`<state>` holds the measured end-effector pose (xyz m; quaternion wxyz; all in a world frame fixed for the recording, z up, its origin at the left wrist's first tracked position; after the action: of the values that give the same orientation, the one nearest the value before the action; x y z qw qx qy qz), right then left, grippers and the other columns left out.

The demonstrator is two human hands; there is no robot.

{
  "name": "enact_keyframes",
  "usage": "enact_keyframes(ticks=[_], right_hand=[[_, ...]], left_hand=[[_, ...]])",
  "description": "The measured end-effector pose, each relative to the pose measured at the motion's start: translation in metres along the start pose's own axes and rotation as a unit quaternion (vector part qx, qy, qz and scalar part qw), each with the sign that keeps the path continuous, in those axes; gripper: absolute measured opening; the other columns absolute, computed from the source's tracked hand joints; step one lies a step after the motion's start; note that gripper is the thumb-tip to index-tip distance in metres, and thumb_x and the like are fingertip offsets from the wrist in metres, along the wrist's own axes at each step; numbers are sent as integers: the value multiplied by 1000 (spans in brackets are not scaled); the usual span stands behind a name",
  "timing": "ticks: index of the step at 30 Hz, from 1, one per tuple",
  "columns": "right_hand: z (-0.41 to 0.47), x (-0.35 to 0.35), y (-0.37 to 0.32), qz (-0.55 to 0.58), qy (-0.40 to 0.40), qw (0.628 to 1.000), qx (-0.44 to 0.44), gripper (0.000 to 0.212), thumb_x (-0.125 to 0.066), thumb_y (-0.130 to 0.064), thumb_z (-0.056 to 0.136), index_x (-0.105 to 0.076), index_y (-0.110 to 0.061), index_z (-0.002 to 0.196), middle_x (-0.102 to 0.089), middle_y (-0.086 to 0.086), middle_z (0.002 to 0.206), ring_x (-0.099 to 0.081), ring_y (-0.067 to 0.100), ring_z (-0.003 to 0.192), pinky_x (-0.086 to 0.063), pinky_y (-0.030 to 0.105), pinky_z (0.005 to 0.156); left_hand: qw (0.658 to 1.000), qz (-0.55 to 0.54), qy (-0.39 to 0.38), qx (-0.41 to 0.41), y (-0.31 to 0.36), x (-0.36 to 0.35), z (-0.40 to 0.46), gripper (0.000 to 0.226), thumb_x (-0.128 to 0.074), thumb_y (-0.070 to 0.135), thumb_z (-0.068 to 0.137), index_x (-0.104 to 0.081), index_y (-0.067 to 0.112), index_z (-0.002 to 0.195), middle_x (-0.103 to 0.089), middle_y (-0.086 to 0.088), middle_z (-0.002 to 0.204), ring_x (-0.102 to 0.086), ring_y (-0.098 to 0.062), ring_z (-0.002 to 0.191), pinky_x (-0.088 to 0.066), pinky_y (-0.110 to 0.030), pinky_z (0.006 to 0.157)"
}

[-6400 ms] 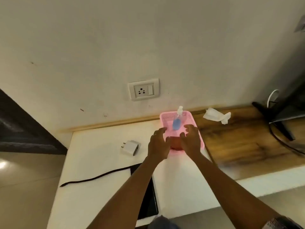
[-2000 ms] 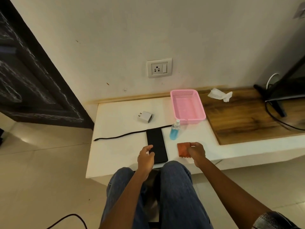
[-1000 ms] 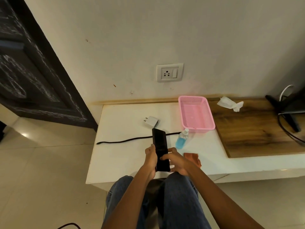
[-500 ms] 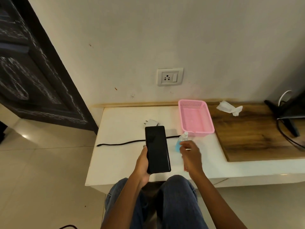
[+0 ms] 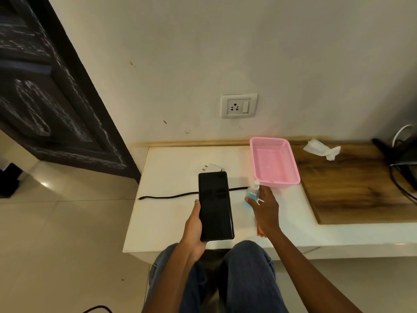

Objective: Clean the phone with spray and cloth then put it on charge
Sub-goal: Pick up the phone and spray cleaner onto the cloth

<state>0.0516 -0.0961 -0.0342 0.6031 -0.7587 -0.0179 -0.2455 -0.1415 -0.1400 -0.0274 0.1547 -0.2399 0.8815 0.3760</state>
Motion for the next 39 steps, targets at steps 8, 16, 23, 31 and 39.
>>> enact_keyframes(ticks=[8, 16, 23, 31, 39], right_hand=[[-56, 16, -49, 51, -41, 997, 51, 52, -56, -29, 89, -37, -23, 137, -49, 4, 137, -52, 24, 118, -41, 48, 103], [-109, 45, -87, 132, -71, 981, 120, 25, -35, -30, 99, -56, -20, 107, -71, -7, 79, -61, 21, 82, -56, 28, 64], [-151, 41, -130, 275, -134, 940, 153, 48, -57, -31, 84, -35, -49, 122, -61, 7, 98, -69, 21, 62, -58, 35, 52], [-165, 54, -149, 105, -91, 964, 226, 72, -57, -7, 89, -25, -55, 133, -48, 13, 126, -65, 11, 62, -55, 24, 49], [-166, 47, -164, -63, -45, 960, 268, 58, -55, -30, 91, -21, -57, 130, -48, -9, 129, -60, 9, 87, -55, 19, 74]], left_hand=[[1000, -11, -14, -21, 10, 0, -23, 43, -43, 51, 95, -65, 20, 114, -73, -11, 107, -67, -29, 102, -54, -43, 84], [999, -5, -22, -40, 14, 1, -64, 44, -43, 52, 93, -64, 20, 114, -71, -11, 111, -66, -28, 102, -55, -41, 81], [996, 40, -50, -62, 12, -1, -91, 47, -37, 55, 94, -69, 22, 100, -77, -7, 90, -74, -24, 84, -57, -36, 71], [993, 63, -48, -89, 16, -5, -112, 42, -37, 53, 95, -67, 24, 103, -76, -7, 93, -71, -26, 91, -56, -38, 79], [994, 47, -56, -78, 14, -10, -120, 47, -34, 53, 96, -60, 22, 122, -66, -12, 118, -62, -29, 109, -48, -46, 98]])
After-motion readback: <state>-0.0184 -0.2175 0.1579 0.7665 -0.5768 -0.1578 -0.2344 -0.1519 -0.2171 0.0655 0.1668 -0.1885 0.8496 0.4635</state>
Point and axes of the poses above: each hand's wrist, its own z-axis towards the middle knuckle, its own x-axis out of the back of the hand, y = z × x, the point moved 3 cm from there along z, towards the middle knuckle
